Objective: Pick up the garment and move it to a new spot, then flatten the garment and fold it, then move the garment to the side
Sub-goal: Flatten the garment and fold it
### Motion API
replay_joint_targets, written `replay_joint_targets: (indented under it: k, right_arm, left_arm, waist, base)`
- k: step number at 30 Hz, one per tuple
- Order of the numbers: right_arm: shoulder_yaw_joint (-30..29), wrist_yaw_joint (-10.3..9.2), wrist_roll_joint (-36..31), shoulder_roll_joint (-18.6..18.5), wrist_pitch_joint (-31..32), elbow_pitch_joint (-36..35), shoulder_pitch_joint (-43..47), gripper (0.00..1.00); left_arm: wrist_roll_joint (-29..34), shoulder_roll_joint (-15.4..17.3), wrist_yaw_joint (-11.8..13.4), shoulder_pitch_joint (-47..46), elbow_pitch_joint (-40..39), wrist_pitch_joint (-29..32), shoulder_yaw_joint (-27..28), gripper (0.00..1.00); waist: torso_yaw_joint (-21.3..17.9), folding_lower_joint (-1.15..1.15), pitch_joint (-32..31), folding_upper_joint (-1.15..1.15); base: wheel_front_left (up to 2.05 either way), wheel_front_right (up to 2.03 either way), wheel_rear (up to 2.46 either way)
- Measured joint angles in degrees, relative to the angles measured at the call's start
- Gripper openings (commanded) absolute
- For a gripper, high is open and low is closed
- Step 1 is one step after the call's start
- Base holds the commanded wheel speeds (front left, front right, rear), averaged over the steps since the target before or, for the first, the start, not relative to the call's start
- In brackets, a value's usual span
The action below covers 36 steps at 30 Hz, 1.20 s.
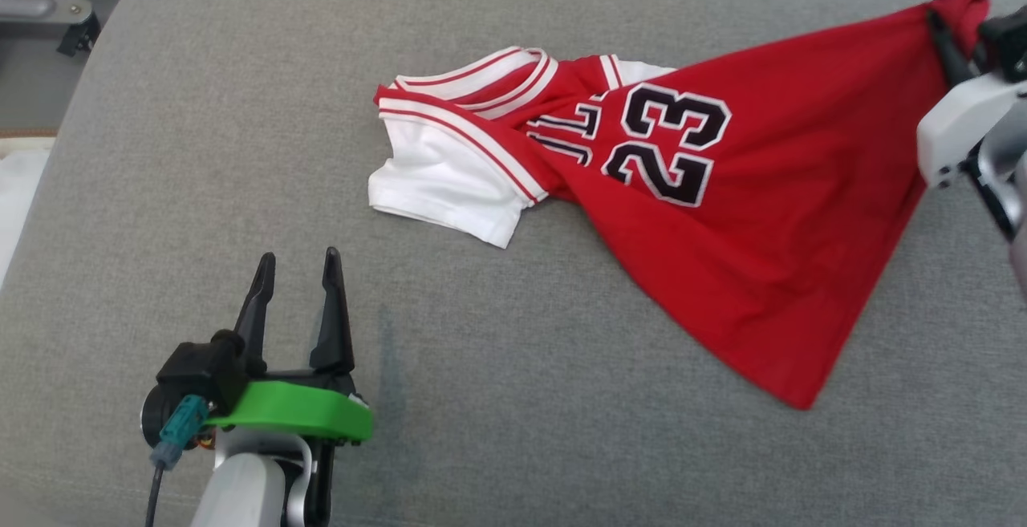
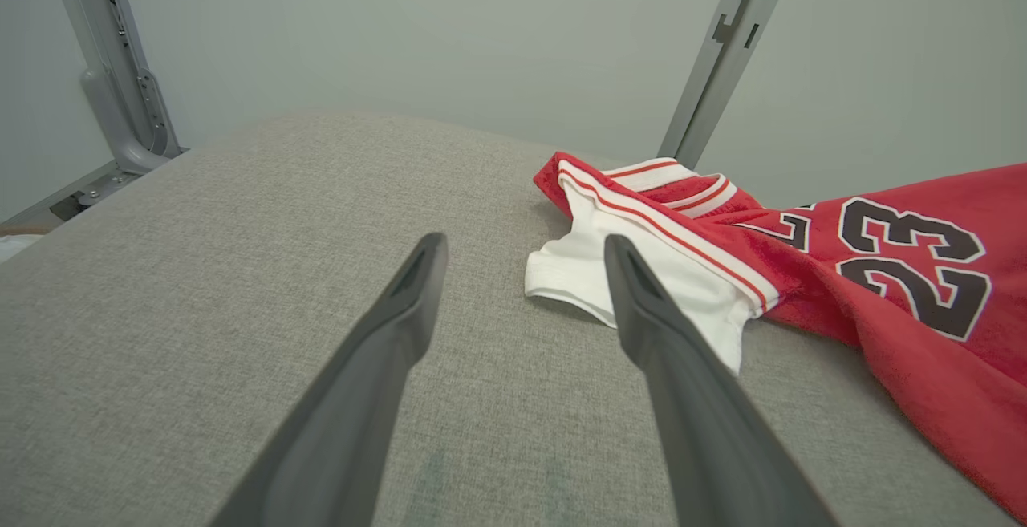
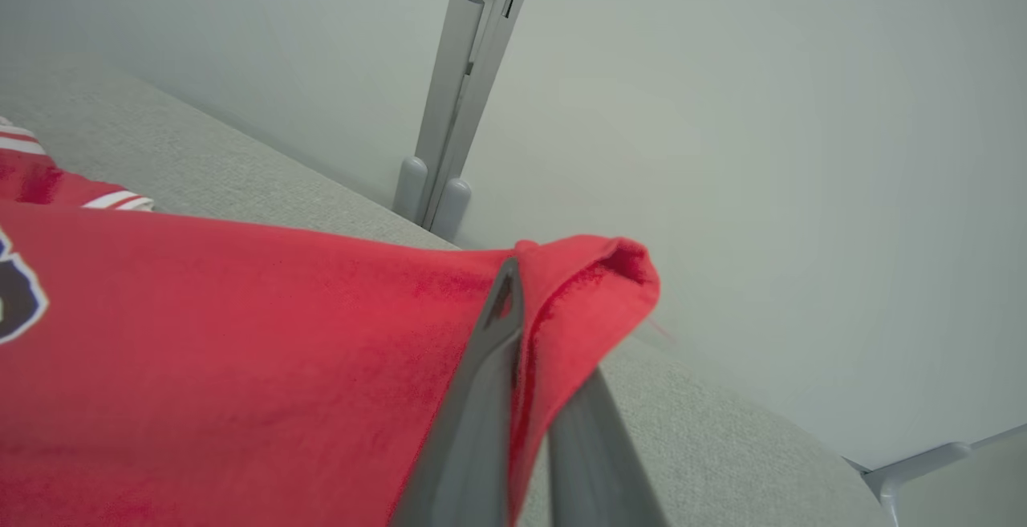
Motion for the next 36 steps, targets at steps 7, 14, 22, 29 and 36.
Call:
replay_joint_targets:
  k: [7,14,22,29,36]
  right_arm:
    - [-0.6,0.0,-8.2,-5.2,-1.8,4.9,-11.9,0.0]
    - [-4.7,0.0,-12.7,-2.4,-2.4,11.7,-15.5,1.0]
    - [-8.3,0.0,-13.6,2.2,-4.9,11.9,-13.7,1.0]
    - [-9.2,0.0,-10.9,6.7,-5.2,4.2,-7.7,1.0]
    - [-9.2,0.0,-7.4,12.2,-5.2,-2.9,1.7,1.0]
  left_arm:
    - [-1.8,0.0,0.9,-2.8,-1.8,0.0,-4.7,1.0]
    - [-2.4,0.0,1.4,-4.0,-2.2,0.0,-8.0,1.0]
    - [-1.7,0.0,1.6,-4.7,-1.5,0.0,-7.5,1.0]
    - [0.6,0.0,0.4,-4.8,0.8,0.0,-4.8,1.0]
    - [1.9,0.0,-0.4,-4.7,3.4,0.0,-1.1,1.0]
  waist:
    - [3.7,0.0,3.8,0.0]
    - [5.9,0.0,6.8,0.0]
    - [3.4,0.0,6.6,0.0]
    - [-0.9,0.0,4.7,0.0]
    - [-5.4,0.0,1.5,0.0]
  base:
    - [0.0,0.0,0.0]
    - [0.0,0.0,0.0]
    - [0.0,0.0,0.0]
    - [0.0,0.0,0.0]
    - [0.0,0.0,0.0]
